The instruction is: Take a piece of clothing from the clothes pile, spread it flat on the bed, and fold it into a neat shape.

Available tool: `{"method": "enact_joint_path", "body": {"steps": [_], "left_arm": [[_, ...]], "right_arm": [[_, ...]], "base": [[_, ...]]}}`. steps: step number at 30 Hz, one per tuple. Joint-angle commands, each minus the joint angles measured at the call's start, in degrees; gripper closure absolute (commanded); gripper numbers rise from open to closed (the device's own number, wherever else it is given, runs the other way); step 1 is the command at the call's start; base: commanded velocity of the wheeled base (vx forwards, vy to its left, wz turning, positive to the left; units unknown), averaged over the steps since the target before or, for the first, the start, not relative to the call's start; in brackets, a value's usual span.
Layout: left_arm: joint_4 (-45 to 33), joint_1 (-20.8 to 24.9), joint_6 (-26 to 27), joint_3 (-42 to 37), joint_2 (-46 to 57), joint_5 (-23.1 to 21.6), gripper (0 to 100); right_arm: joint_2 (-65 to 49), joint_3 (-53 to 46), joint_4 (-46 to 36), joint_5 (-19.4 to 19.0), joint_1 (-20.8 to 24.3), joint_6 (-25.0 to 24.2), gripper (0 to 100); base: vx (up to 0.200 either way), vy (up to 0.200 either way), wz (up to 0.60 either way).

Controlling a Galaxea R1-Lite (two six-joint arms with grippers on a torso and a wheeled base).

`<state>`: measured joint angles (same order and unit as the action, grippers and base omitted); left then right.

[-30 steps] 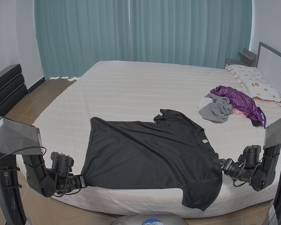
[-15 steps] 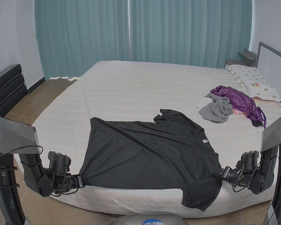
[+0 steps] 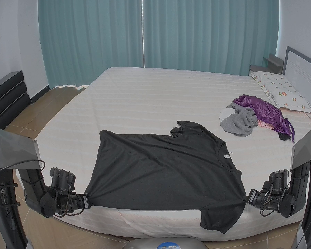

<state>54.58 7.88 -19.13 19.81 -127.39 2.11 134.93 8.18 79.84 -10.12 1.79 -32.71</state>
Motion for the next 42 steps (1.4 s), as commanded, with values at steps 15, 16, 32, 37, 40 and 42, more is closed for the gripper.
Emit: {"method": "enact_joint_path", "body": {"steps": [15, 16, 32, 37, 40, 42], "left_arm": [[-0.9, -4.1, 6.1, -1.9, 1.8, 0.1, 100], [-1.6, -4.4, 6.5, -1.9, 2.3, 0.1, 100], [-8.5, -5.8, 7.5, 1.4, 2.6, -0.4, 100], [-8.5, -5.8, 7.5, 1.5, 1.8, -0.5, 100], [-8.4, -5.6, 7.5, 1.5, 0.9, -0.6, 100], [-8.4, -5.4, 7.4, 1.9, 0.1, -0.6, 100]], "right_arm": [[-3.6, -4.9, -0.2, -0.7, 3.5, 1.6, 100], [-3.8, -5.2, -0.2, -0.7, 3.8, 1.7, 100], [-1.7, -5.8, -0.2, -1.3, 5.9, 1.7, 100], [-1.0, -5.7, -0.2, -1.7, 6.4, 1.7, 100], [-0.4, -5.5, -0.1, -1.7, 6.6, 1.6, 100], [-0.2, -5.2, -0.1, -1.7, 6.6, 1.4, 100]], "base": [[0.000, 0.000, 0.00], [0.000, 0.000, 0.00], [0.000, 0.000, 0.00], [0.000, 0.000, 0.00], [0.000, 0.000, 0.00], [0.000, 0.000, 0.00]]}}
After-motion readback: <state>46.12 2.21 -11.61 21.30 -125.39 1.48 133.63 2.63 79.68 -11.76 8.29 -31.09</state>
